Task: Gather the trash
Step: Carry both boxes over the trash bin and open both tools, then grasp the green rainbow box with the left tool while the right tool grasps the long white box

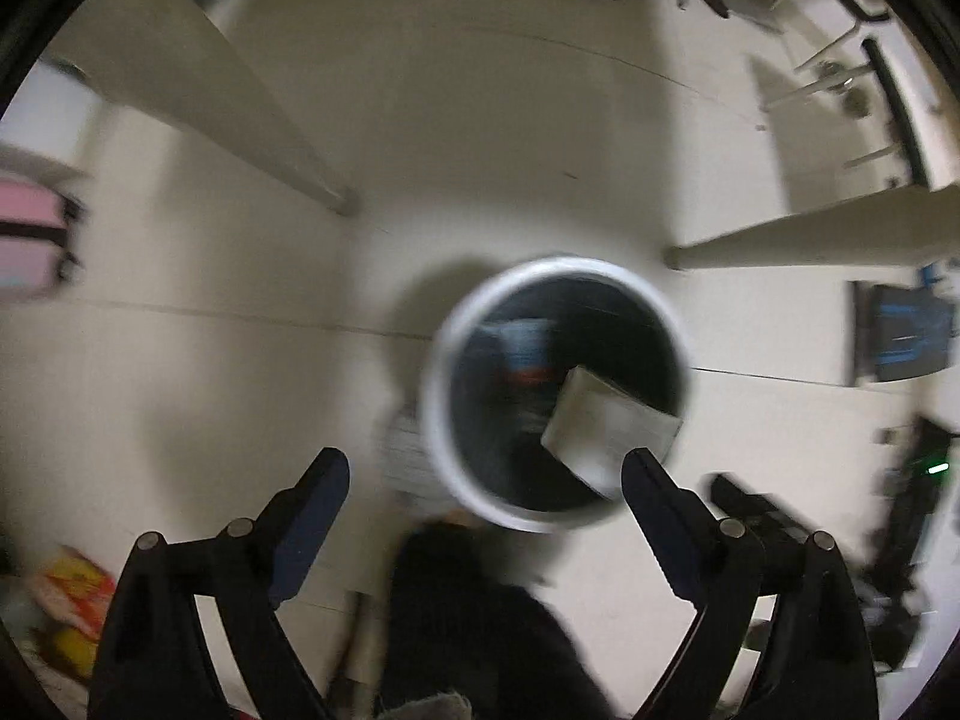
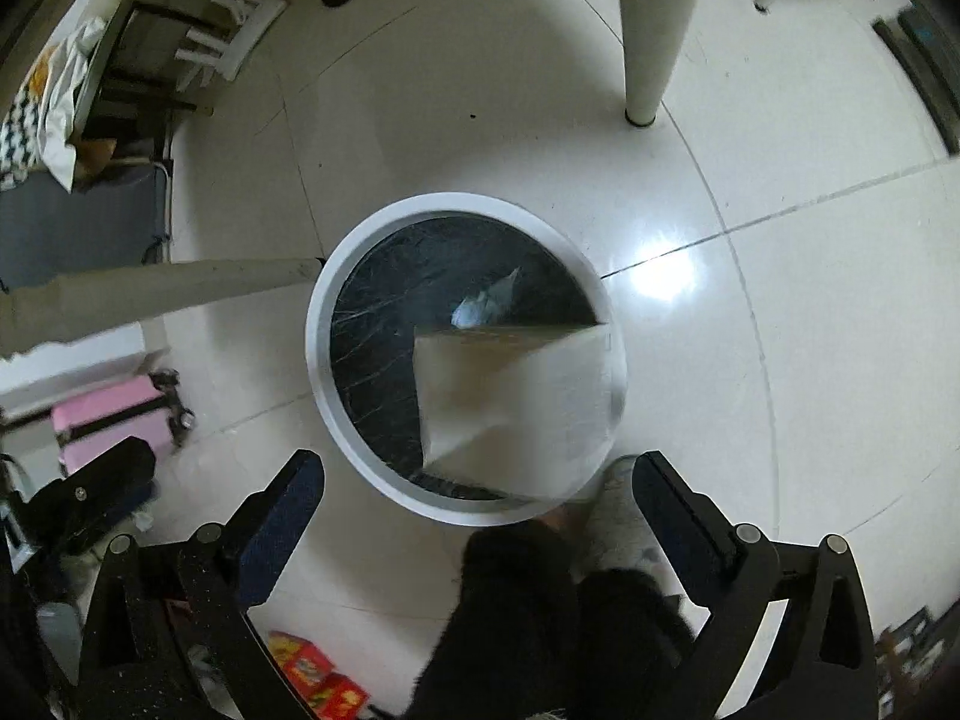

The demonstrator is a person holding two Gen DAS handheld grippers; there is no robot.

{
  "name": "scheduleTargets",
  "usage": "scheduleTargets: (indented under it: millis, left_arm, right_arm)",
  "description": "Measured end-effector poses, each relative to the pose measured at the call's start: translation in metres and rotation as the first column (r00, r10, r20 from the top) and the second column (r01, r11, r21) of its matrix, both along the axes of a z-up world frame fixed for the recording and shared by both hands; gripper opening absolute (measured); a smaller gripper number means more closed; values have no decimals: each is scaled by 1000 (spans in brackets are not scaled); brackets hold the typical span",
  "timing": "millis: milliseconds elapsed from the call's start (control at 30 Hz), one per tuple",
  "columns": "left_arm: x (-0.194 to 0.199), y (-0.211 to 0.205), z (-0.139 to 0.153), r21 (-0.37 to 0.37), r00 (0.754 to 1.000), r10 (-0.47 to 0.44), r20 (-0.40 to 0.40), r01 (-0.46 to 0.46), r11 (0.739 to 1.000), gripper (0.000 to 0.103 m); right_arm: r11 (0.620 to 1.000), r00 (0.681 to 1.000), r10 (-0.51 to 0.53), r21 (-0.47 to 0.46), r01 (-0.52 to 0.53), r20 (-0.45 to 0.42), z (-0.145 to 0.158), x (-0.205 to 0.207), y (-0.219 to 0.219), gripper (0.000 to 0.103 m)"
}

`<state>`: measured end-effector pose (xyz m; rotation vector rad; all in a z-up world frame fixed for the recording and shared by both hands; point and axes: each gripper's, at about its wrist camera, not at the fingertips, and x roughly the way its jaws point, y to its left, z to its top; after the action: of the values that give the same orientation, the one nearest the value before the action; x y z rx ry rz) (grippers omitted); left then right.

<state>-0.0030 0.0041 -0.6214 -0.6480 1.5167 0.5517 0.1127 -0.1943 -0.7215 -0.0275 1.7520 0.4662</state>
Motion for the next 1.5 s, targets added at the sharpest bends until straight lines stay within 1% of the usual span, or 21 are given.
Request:
scheduleTargets:
  millis: [67, 100, 133, 233, 367, 400, 433, 500, 533, 633, 667, 700, 833, 867, 1033, 1067, 1133, 1200, 1300, 1400, 1500]
  left_arm:
    - [-2, -3, 7, 54, 999, -20, -32, 21, 998, 93]
    - [-4, -6, 14, 77, 999, -27, -46, 30, 997, 93]
    - [-6, -6, 16, 86, 998, -32, -51, 36, 996, 93]
    - [-7, -16, 36, 102, 996, -56, -68, 63, 993, 93]
    - [-9, -26, 67, 94, 994, -81, -70, 87, 992, 93]
    - [-10, -29, 78, 94, 994, -87, -71, 94, 991, 93]
    - [-17, -26, 81, 93, 993, -92, -70, 98, 991, 93]
    - [-20, -28, 102, 90, 993, -102, -63, 108, 990, 93]
    - [-23, -24, 103, 88, 993, -105, -59, 110, 990, 93]
    - [-28, -23, 136, 83, 993, -112, -46, 116, 990, 93]
    - [-29, -21, 142, 79, 993, -114, -40, 117, 990, 93]
    - [-32, -21, 156, 76, 992, -119, -37, 122, 990, 93]
    - [-35, -18, 198, 75, 991, -132, -21, 133, 988, 93]
    - [-36, -16, 208, 75, 991, -135, -14, 136, 988, 93]
    - [-34, 0, 263, 93, 990, -136, 34, 132, 987, 93]
    - [-30, 4, 276, 106, 989, -138, 52, 132, 986, 93]
    - [-21, 12, 292, 140, 988, -138, 75, 127, 982, 93]
    - [-6, 21, 308, 177, 986, -133, 102, 114, 978, 93]
    - [22, 43, 324, 221, 985, -105, 137, 73, 972, 93]
    - [58, 71, 333, 251, 988, -57, 145, 19, 968, 93]
    - [87, 97, 341, 238, 989, 13, 149, -49, 970, 93]
  right_arm:
    - [999, 999, 31, -31, -30, 30, 9, 4, 7, 103]
    - [997, 997, 54, -65, -51, 47, 16, 4, 9, 103]
    - [994, 996, 69, -90, -63, 60, 21, 2, 9, 103]
    - [981, 988, 120, -165, -103, 98, 43, -2, 13, 103]
    - [970, 982, 154, -205, -129, 108, 78, -9, 10, 103]
    - [969, 982, 159, -209, -134, 106, 89, -10, 10, 103]
    - [968, 981, 163, -210, -138, 105, 98, -11, 9, 103]
    - [966, 979, 174, -210, -149, 105, 120, -14, 10, 103]
    - [966, 978, 178, -208, -153, 107, 133, -15, 10, 103]
    - [966, 975, 188, -202, -162, 117, 171, -17, 8, 103]
    - [967, 975, 188, -198, -162, 118, 181, -20, 8, 103]
    - [968, 975, 189, -192, -164, 118, 195, -21, 8, 103]
    - [970, 975, 189, -173, -168, 115, 250, -26, 10, 103]
    - [971, 975, 191, -169, -170, 113, 268, -27, 12, 103]
    - [980, 980, 163, -135, -147, 117, 337, -28, 20, 103]
    - [984, 981, 149, -119, -134, 125, 356, -24, 23, 103]
    - [991, 983, 119, -84, -109, 137, 383, -15, 27, 103]
    - [996, 984, 88, -37, -84, 158, 416, 0, 36, 103]
    - [998, 979, 53, 17, -57, 199, 454, 33, 51, 103]
    - [998, 968, 41, 31, -50, 249, 484, 75, 66, 103]
    - [997, 949, 68, 2, -72, 308, 502, 121, 85, 103]
